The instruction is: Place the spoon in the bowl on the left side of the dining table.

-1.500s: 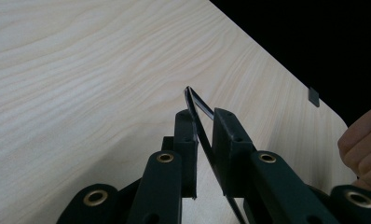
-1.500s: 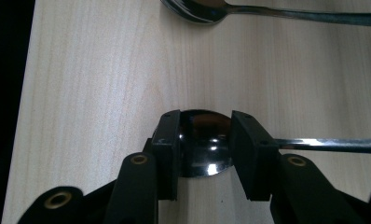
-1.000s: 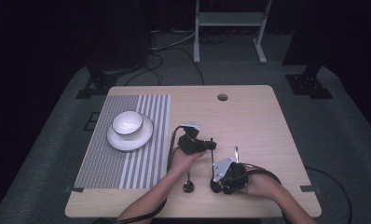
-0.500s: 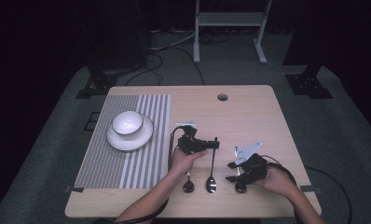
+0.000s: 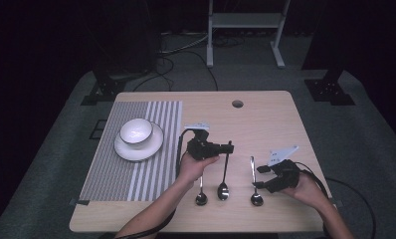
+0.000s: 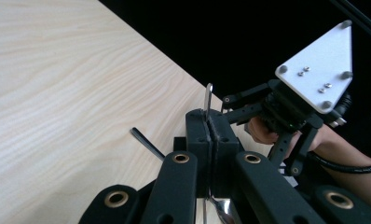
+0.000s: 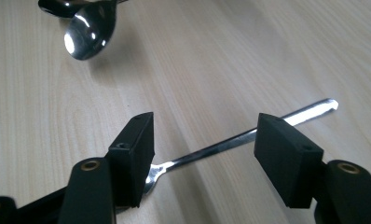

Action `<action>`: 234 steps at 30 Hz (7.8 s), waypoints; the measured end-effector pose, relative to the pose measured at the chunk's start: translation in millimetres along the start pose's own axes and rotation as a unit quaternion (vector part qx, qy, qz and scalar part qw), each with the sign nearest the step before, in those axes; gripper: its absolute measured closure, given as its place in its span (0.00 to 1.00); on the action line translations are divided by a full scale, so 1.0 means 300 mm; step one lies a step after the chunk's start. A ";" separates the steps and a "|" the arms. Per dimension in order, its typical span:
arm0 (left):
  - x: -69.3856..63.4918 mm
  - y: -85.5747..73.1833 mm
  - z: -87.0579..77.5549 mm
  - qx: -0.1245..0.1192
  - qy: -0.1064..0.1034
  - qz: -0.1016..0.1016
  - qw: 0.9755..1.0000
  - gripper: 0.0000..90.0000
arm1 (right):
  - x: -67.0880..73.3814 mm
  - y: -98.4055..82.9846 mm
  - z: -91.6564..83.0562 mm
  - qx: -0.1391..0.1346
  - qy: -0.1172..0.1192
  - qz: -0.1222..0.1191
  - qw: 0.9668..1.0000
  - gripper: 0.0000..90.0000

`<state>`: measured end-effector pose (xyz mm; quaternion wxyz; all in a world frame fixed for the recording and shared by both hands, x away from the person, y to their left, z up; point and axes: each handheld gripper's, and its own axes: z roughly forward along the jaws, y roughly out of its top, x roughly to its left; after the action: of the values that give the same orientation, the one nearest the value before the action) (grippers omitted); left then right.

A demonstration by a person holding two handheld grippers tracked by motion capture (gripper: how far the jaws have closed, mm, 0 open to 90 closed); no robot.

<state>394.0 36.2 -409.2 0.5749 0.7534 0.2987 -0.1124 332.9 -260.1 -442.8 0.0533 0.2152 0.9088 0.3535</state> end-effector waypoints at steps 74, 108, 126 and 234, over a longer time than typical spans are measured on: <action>0.203 0.186 -0.532 -0.106 0.179 -0.023 0.978 0.99 | -0.037 -0.056 -0.072 -0.033 -0.032 0.061 0.997 0.26; 0.286 0.213 -0.746 -0.168 0.264 -0.056 0.948 0.99 | -0.033 -0.047 -0.077 -0.035 -0.031 0.057 0.997 0.25; 0.294 0.245 -0.835 -0.202 0.311 -0.061 0.927 0.99 | -0.033 -0.043 -0.084 -0.038 -0.031 0.056 0.997 0.26; 0.450 -0.115 -1.010 -0.135 0.411 -0.090 0.897 0.40 | -0.052 -0.091 -0.117 -0.049 -0.050 0.085 0.994 0.23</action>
<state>428.7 368.0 -411.0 0.4841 0.6178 0.5873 0.1975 328.6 -306.6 -435.7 0.0789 0.3063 0.8651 0.3892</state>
